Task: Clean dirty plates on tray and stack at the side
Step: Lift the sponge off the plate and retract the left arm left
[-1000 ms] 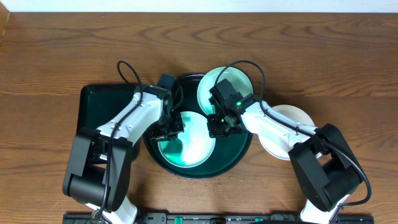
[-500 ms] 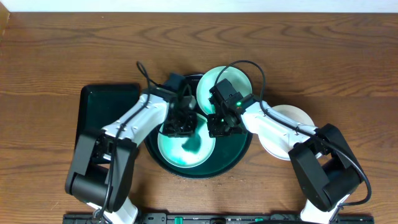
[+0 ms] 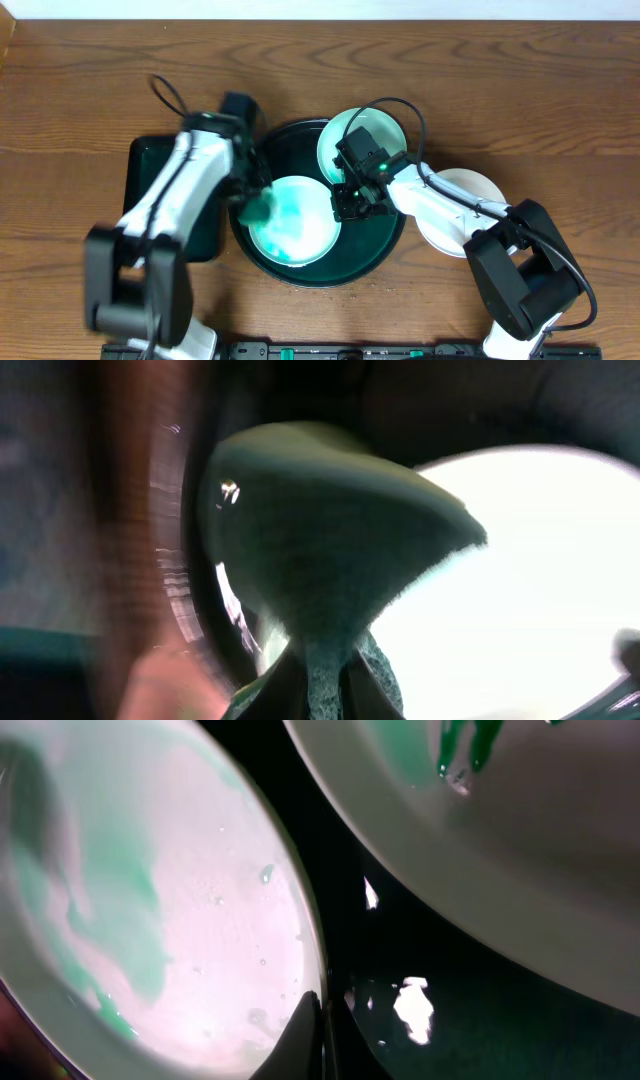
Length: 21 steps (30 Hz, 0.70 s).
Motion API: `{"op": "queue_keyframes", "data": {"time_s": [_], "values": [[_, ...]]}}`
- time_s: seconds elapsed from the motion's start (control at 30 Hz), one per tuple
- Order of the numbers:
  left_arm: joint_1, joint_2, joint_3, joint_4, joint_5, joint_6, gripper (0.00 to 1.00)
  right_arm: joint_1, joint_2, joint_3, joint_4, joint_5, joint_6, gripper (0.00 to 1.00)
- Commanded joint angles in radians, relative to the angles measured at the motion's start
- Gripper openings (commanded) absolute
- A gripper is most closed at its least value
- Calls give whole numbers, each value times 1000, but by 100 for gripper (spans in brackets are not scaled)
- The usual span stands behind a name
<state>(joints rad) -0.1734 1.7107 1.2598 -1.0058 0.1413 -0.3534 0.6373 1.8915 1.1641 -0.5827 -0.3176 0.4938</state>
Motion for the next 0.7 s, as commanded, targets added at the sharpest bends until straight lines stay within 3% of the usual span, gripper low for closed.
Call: {"op": "queue_keyframes", "data": {"time_s": [0.0,0.17,0.3,0.67], "values": [[48,-149,97,-24,-48,47,7,4,0,17,-5,2,6,1],[167,-246,103,-34,-179,50,7,4,-7,21,-8,-14,-24,1],[269,-231,86,-38,-180,88,7,13,-50,34,-8,-10,-87,1],[399,-60,67,-50,-175,90,7,78,-269,34,-99,349,-179,1]]}}
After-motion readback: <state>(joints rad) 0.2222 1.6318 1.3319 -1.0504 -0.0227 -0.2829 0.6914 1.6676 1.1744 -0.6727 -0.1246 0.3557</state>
